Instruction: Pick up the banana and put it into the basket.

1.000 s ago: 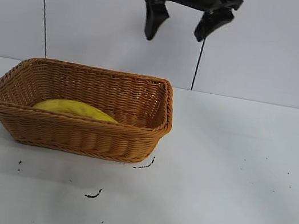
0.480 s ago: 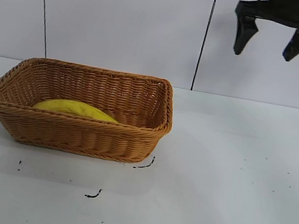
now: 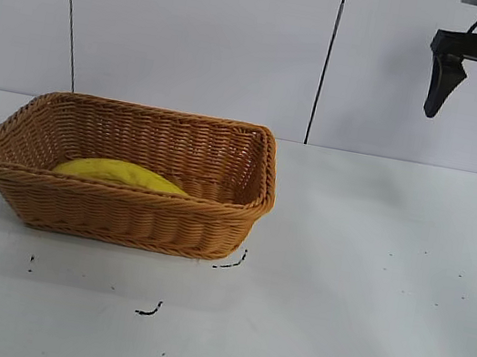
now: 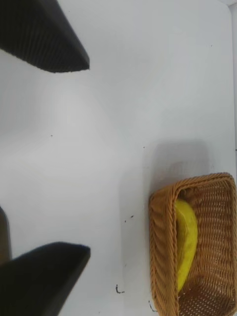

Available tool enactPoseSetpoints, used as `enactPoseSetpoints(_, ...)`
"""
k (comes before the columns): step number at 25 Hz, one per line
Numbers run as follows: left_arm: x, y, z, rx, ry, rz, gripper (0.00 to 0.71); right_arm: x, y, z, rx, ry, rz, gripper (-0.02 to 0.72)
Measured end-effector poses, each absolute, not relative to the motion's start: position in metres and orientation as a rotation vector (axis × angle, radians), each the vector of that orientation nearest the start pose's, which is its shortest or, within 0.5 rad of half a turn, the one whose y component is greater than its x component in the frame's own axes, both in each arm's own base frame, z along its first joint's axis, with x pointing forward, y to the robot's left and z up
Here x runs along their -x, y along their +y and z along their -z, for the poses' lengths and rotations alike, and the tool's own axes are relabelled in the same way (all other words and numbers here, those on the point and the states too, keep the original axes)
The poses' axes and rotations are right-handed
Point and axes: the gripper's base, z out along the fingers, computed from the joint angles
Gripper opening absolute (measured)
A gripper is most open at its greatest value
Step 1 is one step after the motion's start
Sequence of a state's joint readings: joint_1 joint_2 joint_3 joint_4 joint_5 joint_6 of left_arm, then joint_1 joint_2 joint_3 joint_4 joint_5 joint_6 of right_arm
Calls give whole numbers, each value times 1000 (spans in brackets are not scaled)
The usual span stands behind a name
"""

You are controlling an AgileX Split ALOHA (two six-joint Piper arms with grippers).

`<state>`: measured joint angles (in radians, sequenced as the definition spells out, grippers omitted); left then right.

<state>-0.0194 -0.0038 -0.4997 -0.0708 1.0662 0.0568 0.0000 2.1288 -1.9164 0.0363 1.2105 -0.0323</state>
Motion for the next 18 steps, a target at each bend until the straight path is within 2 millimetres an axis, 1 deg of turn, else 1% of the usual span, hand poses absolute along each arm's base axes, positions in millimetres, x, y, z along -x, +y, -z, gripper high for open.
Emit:
enactPoseSetpoints(4, 6, -6, -277, -82, 2043, 61, 693, -426, 3, -239, 33, 2982, -48, 690)
enactPoseSetpoints(7, 6, -6, -277, -82, 2043, 61, 693, -400, 3, -244, 44, 3017, -49, 690)
enactPoseSetpoints(9, 6, -6, -277, -82, 2043, 61, 693, -380, 3, -252, 42, 3023, -55, 690)
enactPoseSetpoints(10, 6, -6, -277, -82, 2043, 61, 693, -370, 4, -252, 41, 3035, -62, 690)
enactPoseSetpoints(17, 6, -6, -277, -82, 2043, 61, 693, -289, 6, -281, 31, 3008, -95, 690)
enactPoseSetpoints(18, 6, -6, -277, -82, 2044, 61, 693, -278, 6, -283, 29, 3004, -97, 690)
